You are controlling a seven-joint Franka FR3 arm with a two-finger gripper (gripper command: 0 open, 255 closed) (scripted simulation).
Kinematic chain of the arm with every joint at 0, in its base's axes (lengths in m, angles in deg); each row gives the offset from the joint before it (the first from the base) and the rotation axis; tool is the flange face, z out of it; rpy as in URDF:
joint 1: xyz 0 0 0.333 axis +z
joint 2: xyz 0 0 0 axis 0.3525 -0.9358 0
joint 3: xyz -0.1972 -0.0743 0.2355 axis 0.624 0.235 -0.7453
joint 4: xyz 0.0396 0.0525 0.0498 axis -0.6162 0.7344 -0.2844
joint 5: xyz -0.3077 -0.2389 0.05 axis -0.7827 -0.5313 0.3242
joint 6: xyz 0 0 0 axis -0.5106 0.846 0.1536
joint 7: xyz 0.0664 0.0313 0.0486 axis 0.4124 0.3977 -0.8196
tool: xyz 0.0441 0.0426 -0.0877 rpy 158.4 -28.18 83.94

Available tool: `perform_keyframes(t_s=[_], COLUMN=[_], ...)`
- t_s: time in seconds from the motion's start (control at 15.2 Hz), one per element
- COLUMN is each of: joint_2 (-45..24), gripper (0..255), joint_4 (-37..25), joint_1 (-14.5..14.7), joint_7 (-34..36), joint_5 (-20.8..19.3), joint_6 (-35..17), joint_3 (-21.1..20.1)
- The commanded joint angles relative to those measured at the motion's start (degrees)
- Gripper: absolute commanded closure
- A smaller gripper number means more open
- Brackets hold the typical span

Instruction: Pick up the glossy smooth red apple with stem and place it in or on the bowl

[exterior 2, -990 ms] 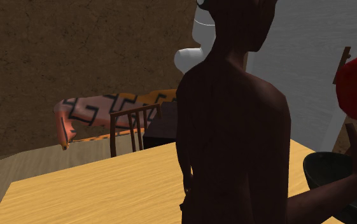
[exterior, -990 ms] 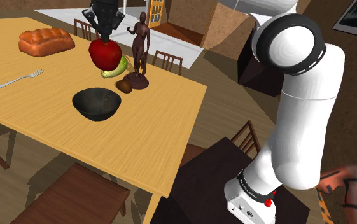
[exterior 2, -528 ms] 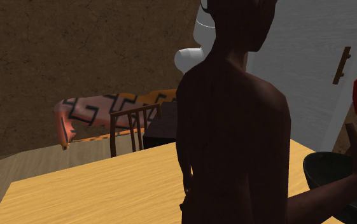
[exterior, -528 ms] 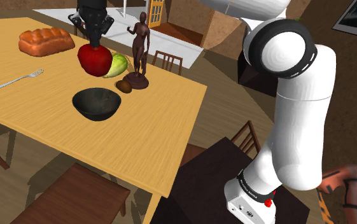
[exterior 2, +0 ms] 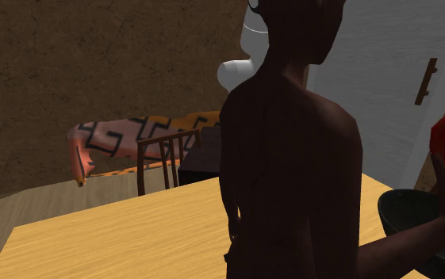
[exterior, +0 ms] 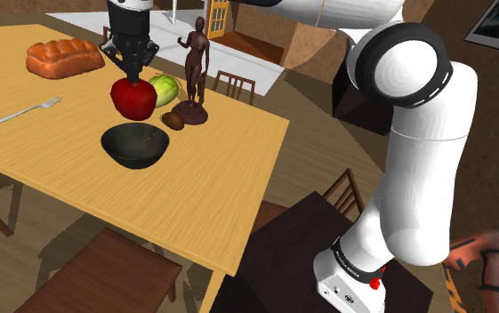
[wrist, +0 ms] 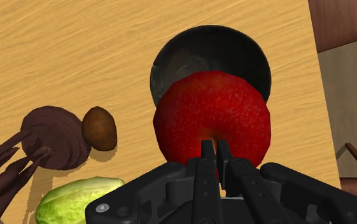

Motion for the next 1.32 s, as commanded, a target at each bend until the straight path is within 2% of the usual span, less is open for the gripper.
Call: perform_keyframes(t_s=[0.0, 0.79, 1.25], joint_2=[0.3, 0.3, 0.3], gripper=[255, 255, 255], joint_4=[1.9, 11.4, 11.4], joint_1=[-0.1, -0.6, -0.6], joint_7=[0.2, 1.4, 1.4], joint_5=[0.0, -0.4, -0.4], joint_6=[-1.6, -11.1, -11.1], joint_3=[0.0, 0.2, 0.2])
